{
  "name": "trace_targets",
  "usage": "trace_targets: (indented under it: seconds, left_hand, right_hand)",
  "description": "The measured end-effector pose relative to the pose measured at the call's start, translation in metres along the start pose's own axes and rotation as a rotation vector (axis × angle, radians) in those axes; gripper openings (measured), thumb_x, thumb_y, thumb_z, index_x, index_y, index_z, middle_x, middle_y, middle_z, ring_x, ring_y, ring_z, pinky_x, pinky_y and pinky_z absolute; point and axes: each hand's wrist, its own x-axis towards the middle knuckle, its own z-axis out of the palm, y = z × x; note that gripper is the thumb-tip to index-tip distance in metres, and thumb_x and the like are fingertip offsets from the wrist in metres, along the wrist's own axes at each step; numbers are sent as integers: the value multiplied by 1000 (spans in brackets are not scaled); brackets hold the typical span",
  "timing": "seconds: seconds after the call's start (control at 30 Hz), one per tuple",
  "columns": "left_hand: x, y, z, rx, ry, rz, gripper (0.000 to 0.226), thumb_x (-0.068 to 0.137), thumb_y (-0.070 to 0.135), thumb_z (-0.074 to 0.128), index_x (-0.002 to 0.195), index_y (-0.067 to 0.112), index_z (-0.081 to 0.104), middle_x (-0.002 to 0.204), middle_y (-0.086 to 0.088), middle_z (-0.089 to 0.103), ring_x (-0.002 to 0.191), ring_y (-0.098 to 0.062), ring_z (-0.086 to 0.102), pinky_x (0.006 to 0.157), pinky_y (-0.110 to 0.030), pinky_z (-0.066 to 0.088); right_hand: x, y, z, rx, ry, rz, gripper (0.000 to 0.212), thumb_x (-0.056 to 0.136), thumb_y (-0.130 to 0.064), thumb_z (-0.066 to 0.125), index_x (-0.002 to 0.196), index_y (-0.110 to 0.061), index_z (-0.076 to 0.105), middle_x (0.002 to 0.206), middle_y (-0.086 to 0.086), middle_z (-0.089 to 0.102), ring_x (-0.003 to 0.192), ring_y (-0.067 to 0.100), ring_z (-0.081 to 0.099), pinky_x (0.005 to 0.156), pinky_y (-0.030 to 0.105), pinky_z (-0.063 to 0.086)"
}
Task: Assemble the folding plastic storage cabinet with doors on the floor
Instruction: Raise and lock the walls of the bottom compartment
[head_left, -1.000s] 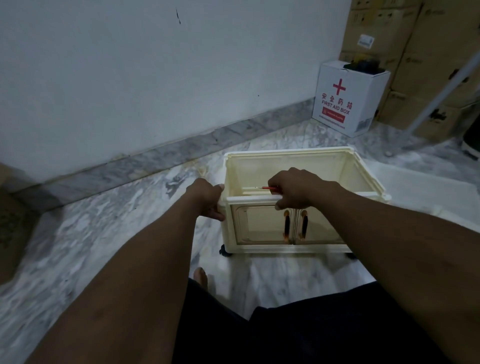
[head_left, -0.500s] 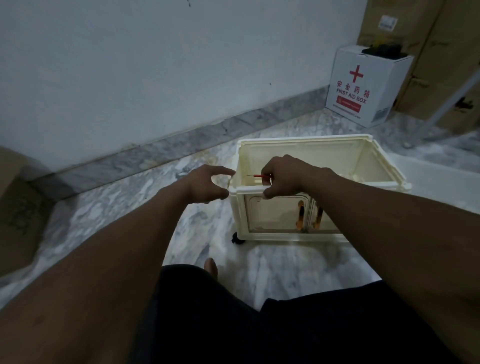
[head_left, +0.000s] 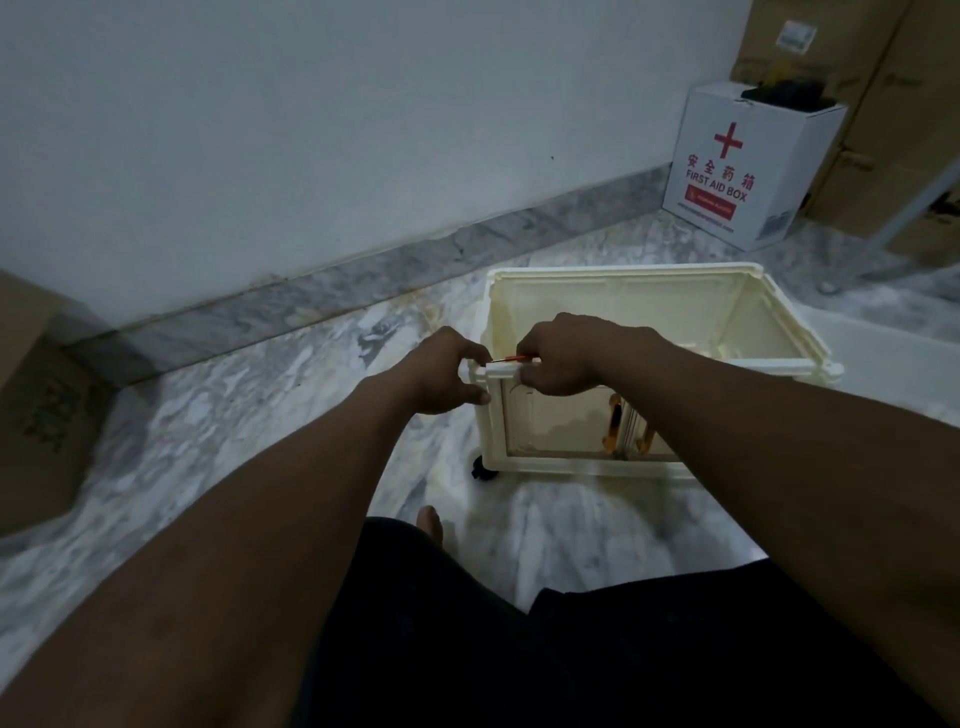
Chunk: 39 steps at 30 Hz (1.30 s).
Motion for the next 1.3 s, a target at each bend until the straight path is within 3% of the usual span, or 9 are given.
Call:
trace_targets:
  seconds: [0.1,0.37,0.63,0.87,0.97,1.03,1.1,1.2,1.3]
  left_hand:
    - [2,2,1,14,0,9,44,79,31,81,120,21,67,128,-7,50,116,-24,52,99,-36,46]
    - [4,7,-7,195,7,34,46,76,36,82,118,21,70,153,-6,34,139,-25,36,108,-39,36]
    - [11,8,-6,256,-7,50,45,78,37,80,117,20,67,123,-7,41,108,-24,49,95,-42,49]
    - [15,7,-3,298,-28,61,39,79,38,78,113,21,68,118,-7,40,112,-26,43,94,-47,48]
    - [19,10,-6,528,-20,121,62,72,50,79,129,31,63,135,-10,38,136,-33,25,108,-48,36]
    - [24,13,-6,689,-38,182,83,68,51,82,143,35,49,158,-10,19,149,-39,-2,119,-57,15]
    - [32,18,-4,782,-82,230,90,67,53,82,146,31,45,165,-7,11,151,-35,-11,121,-58,0]
    - [45,29,-3,790,-195,223,71,68,53,80,130,23,61,152,-3,45,151,-24,16,121,-50,0]
    - [53,35,-3,798,-212,165,70,59,58,83,117,21,66,119,-4,62,123,-26,48,115,-48,30]
  right_hand:
    - [-10,-1,1,-55,-5,-19,44,101,-47,32,117,-22,64,99,5,62,90,25,59,83,40,50]
    - [-7,-11,8,-128,92,-58,23,99,-33,46,117,-26,59,90,0,55,84,21,54,66,34,44]
    - [3,-12,4,-110,32,-48,35,101,-36,45,134,-30,53,119,5,61,92,20,53,75,36,46]
    - [4,-11,6,-130,53,-54,39,101,-36,45,140,-32,48,124,6,60,92,20,50,72,34,41]
    - [0,-12,3,-139,40,-69,41,100,-36,47,140,-31,49,123,7,60,100,24,57,74,34,43]
    - [-3,-9,2,-183,39,-73,38,98,-35,48,135,-28,52,118,7,61,99,24,59,75,36,47]
    - [-6,-3,2,-209,40,-56,31,98,-37,47,126,-25,56,109,5,62,93,23,58,76,38,50]
    - [-10,10,2,-217,33,-25,33,98,-43,47,122,-23,58,94,2,53,87,22,55,68,33,44]
    - [-16,19,0,-245,12,-14,40,92,-50,57,121,-24,58,90,0,50,85,21,53,67,32,41]
